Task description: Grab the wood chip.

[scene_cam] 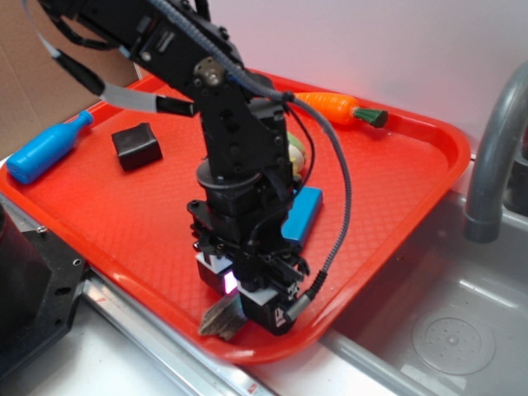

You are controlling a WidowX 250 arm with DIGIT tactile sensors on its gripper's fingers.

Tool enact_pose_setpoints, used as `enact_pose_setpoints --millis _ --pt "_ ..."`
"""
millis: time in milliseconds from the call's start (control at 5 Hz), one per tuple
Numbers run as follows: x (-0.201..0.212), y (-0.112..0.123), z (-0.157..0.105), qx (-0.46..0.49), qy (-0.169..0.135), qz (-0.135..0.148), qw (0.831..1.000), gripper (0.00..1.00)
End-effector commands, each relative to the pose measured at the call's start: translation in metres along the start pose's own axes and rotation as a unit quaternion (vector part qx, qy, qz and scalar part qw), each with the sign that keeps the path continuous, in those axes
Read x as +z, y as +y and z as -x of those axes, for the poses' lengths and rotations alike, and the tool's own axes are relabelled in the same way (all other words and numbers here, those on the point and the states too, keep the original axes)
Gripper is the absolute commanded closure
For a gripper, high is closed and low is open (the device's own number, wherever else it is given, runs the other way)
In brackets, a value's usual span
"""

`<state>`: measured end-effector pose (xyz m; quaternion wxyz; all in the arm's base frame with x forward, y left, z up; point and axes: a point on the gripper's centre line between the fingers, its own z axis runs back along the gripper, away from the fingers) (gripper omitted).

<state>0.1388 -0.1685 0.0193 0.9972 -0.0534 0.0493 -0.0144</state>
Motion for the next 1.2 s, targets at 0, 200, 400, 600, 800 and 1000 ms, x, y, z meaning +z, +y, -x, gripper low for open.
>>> enact_pose_setpoints --millis 0,200,400,600,800,1000 --pt "0.073 0.038 -0.008 0.020 -0.086 -0.051 0.995 1.00" --pt "0.130 0.083 0.003 0.121 -0.105 -0.068 0.985 1.00" --pt "0.183 0.128 0.008 0.182 -0.101 -0.052 0.977 1.00" --pt "0.213 0.163 -0.005 0.152 -0.104 -0.053 0.982 1.00" --pt "0.239 0.165 -0.028 0.096 -0.133 -0.057 0.985 1.00" --pt "0.244 0.149 -0.047 0.029 -0.132 -0.082 0.987 1.00"
